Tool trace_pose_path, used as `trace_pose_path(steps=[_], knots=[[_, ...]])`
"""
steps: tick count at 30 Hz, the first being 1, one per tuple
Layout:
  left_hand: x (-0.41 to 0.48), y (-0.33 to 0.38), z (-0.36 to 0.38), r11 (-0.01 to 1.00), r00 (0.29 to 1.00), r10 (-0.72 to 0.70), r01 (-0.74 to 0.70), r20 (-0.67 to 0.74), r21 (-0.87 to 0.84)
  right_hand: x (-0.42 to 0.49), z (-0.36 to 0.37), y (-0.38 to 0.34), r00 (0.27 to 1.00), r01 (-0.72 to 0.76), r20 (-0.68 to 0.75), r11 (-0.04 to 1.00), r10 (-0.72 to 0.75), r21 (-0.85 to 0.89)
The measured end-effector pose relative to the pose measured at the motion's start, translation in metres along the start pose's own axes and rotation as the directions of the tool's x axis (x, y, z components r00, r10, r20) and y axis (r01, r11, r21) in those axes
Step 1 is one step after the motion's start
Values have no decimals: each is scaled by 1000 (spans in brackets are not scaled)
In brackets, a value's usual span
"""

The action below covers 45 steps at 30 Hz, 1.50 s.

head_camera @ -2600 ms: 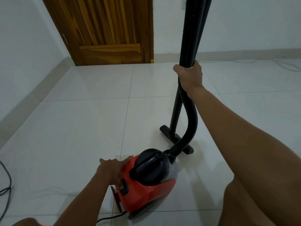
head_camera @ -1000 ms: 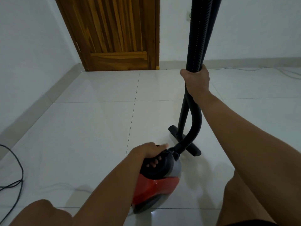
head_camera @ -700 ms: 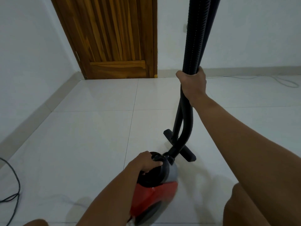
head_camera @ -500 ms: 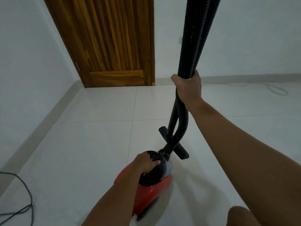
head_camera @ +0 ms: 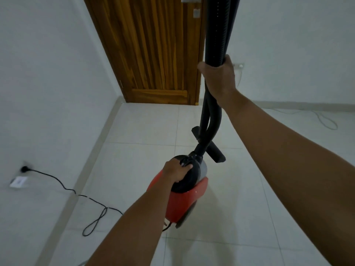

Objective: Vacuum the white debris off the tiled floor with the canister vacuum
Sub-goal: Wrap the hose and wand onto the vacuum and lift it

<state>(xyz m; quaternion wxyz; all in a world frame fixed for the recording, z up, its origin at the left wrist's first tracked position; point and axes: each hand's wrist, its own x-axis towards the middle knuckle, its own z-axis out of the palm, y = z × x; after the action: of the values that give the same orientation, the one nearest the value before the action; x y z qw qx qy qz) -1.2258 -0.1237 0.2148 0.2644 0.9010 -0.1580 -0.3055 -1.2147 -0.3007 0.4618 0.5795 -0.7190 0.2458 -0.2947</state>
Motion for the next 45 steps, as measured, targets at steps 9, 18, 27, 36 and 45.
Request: trace_pose_path(steps=[9, 18, 27, 36, 45], knots=[[-4, 5, -127, 988, 990, -117, 107, -84, -111, 56, 70, -95, 983, 77, 166, 996, -84, 47], [114, -28, -207, 946, 953, -273, 241, -134, -218, 172, 192, -70, 907, 131, 389, 987, -159, 97], [244, -37, -307, 861, 871, -453, 372, -190, -348, 303, 321, -82, 827, 140, 528, 980, -194, 142], [395, -88, -409, 823, 848, -509, 428, -148, -373, 427, 477, -57, 783, 48, 608, 988, -127, 144], [534, -133, -524, 802, 846, -533, 500, -14, -328, 559, 631, -33, 685, 29, 727, 999, -37, 23]])
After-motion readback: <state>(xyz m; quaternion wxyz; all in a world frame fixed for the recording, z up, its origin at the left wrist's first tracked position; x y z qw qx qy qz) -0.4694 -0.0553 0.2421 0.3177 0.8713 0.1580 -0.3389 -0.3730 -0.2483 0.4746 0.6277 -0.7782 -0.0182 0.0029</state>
